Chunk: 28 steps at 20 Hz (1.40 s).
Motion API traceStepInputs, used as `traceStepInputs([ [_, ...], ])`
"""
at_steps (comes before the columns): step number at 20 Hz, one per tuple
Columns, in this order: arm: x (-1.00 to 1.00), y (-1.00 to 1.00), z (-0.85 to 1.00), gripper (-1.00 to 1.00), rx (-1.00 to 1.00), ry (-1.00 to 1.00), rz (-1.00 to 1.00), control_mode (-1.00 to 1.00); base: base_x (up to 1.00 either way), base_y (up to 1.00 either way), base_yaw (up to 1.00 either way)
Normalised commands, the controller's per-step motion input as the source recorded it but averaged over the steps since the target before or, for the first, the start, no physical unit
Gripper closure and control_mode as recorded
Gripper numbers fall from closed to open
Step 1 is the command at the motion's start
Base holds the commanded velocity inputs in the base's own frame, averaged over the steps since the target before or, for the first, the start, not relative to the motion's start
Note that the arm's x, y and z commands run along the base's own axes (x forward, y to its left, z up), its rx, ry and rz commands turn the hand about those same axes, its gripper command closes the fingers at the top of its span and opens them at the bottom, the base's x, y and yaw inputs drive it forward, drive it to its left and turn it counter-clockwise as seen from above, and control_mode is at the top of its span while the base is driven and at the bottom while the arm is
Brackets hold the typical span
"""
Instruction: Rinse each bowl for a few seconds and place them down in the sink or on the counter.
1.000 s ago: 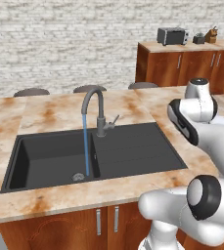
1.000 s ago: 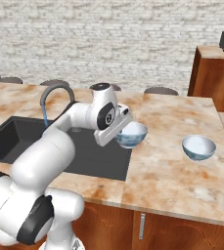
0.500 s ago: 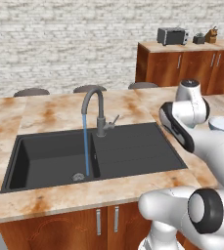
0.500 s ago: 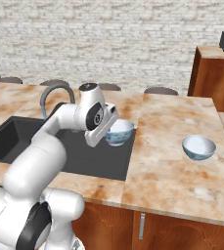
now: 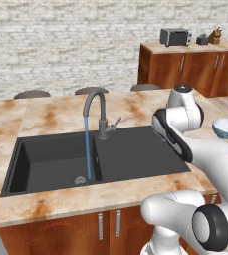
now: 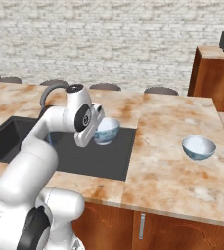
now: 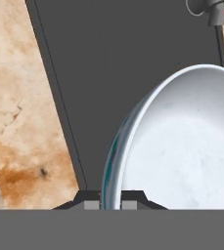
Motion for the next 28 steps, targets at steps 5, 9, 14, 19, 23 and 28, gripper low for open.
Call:
traceStepInputs([
  [5, 0.0, 0.47, 0.0, 1.0, -0.02, 0.02, 0.11, -1.0, 0.0, 0.0, 0.0],
  [9, 0.0, 0.48, 0.0, 1.0, -0.02, 0.01, 0.1, -1.0, 0.0, 0.0, 0.0],
  [14, 0.0, 0.49, -0.03, 1.0, -0.02, 0.0, 0.1, -1.0, 0.0, 0.0, 0.0],
  [19, 0.0, 0.49, -0.06, 1.0, -0.01, 0.0, 0.09, -1.0, 0.0, 0.0, 0.0],
  [23, 0.0, 0.47, -0.09, 1.0, 0.0, 0.0, 0.09, -1.0, 0.0, 0.0, 0.0],
  [28, 0.05, 0.42, -0.1, 1.0, 0.01, 0.0, 0.08, -1.0, 0.0, 0.0, 0.0],
])
